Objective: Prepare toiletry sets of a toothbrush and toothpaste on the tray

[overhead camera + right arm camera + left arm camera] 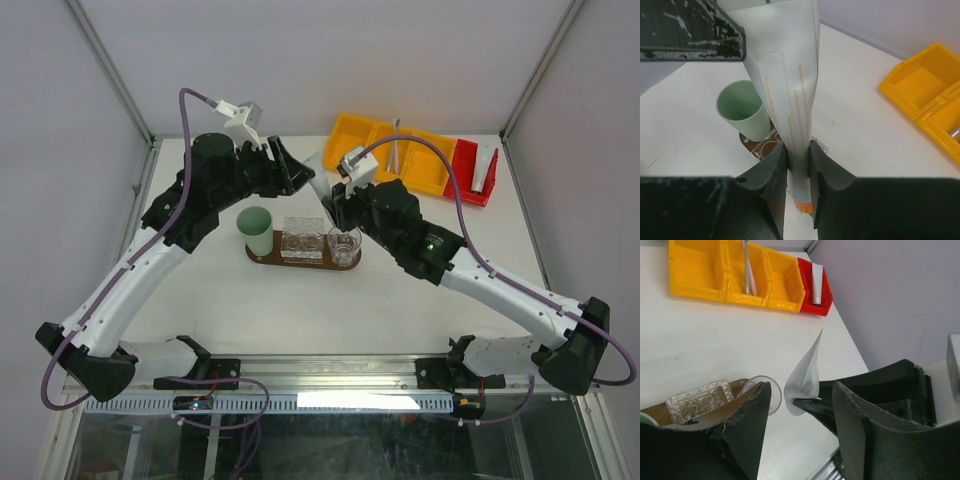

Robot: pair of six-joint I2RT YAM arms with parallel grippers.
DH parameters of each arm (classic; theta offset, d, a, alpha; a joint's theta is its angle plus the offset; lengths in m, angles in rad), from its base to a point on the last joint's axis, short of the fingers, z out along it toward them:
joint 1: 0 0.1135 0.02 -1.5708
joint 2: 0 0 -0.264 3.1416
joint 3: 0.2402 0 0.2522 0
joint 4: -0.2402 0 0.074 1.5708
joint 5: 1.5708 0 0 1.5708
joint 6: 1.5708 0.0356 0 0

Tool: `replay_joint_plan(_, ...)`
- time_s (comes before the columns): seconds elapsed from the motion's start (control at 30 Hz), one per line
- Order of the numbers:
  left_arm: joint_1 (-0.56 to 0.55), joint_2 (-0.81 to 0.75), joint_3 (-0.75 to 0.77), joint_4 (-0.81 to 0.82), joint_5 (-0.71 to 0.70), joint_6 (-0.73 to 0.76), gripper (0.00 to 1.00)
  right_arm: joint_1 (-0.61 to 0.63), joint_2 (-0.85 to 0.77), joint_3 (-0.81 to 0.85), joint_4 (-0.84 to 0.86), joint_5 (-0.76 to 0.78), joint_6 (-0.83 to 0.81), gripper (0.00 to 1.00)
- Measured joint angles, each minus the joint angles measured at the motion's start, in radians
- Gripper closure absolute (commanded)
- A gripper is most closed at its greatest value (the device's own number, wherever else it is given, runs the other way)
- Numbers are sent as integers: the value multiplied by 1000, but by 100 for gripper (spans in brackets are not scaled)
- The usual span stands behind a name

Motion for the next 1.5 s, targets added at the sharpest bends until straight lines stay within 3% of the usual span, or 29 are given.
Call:
replay_joint_plan(0.2,0,0,0,50,0,-11,80,0,2,0,0,0,0,77)
replay_joint_plan(0.3,1,0,-1,60,0,-8,83,2,2,0,5,0,2,77)
replay_joint_plan(0.5,1,0,-15,78,0,-7,78,3,13,0,6,0,8,77)
replay_joint_plan(0.67,1,1,-17,79,1,0,100,8,28,0,16,-1,17,76)
replay_joint_plan(0.83,1,2,-17,79,2,22,100,10,29,0,17,-1,24,73)
replay_joint_plan(0.97,1,2,-17,85,7,47,100,11,29,0,18,-2,30,53)
replay_joint_plan(1.07,0,2,-17,86,8,73,100,16,29,6,16,-7,35,31)
replay_joint_plan(1.2,0,5,-10,76,7,133,100,16,32,34,-21,-28,40,19)
replay_joint_plan(1.37,1,15,20,60,37,242,100,3,53,153,-174,-93,41,17)
replay_joint_plan(1.5,0,14,26,58,132,340,100,-45,46,245,-304,-201,33,22)
